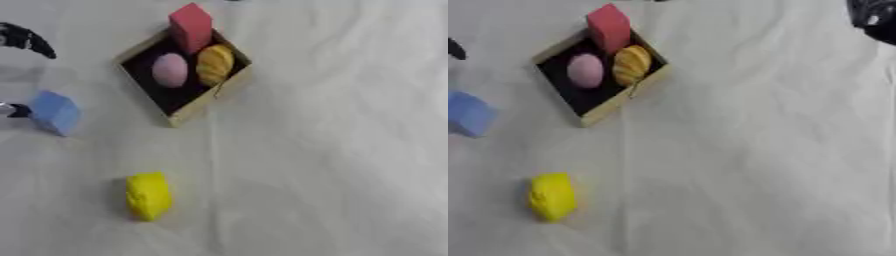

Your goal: Pick up objects on the table and place them in the box.

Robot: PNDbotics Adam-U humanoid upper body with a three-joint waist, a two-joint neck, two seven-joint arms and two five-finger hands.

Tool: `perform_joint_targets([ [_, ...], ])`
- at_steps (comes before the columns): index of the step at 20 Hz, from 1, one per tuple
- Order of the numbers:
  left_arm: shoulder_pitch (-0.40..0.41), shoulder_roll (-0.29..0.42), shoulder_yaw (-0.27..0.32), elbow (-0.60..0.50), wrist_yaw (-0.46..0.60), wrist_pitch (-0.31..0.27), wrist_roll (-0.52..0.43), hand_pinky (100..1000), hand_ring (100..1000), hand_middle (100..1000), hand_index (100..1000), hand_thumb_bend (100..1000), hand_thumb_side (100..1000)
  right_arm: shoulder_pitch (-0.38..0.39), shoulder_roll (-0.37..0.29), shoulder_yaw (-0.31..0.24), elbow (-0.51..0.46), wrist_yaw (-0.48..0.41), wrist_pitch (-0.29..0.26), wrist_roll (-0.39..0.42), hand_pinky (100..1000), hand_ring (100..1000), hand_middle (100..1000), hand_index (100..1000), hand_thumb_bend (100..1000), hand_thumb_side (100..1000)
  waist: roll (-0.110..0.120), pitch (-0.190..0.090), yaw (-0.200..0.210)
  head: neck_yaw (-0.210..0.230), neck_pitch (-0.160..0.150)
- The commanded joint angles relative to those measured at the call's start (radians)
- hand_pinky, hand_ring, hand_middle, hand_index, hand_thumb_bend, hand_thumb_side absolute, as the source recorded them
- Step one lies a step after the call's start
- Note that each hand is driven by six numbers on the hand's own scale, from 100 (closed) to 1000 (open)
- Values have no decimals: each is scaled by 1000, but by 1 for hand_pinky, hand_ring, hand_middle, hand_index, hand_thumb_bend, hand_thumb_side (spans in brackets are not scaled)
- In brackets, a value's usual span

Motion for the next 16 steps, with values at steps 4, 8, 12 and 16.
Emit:
perform_joint_targets([
  [4,-41,-2,-7,6,-5,-140,-170,891,889,843,887,571,172,-12,-12,-5,-14,-10,10,1,881,780,678,783,100,100,19,-5,-6,11,-14],
  [8,-50,-12,-18,14,-14,-148,-181,892,890,844,886,576,167,-13,-7,-4,-14,-14,15,0,881,778,676,782,100,100,22,-2,-9,13,-15],
  [12,-39,-4,-35,28,-27,-146,-183,893,883,843,888,580,177,-11,-1,-3,-14,-18,22,-1,882,776,674,779,100,100,26,-1,-10,12,-13],
  [16,-30,14,-43,7,3,-143,-184,895,884,841,888,602,322,-6,3,-1,-14,-22,32,-1,884,775,672,778,100,100,28,-2,-8,11,-10],
])
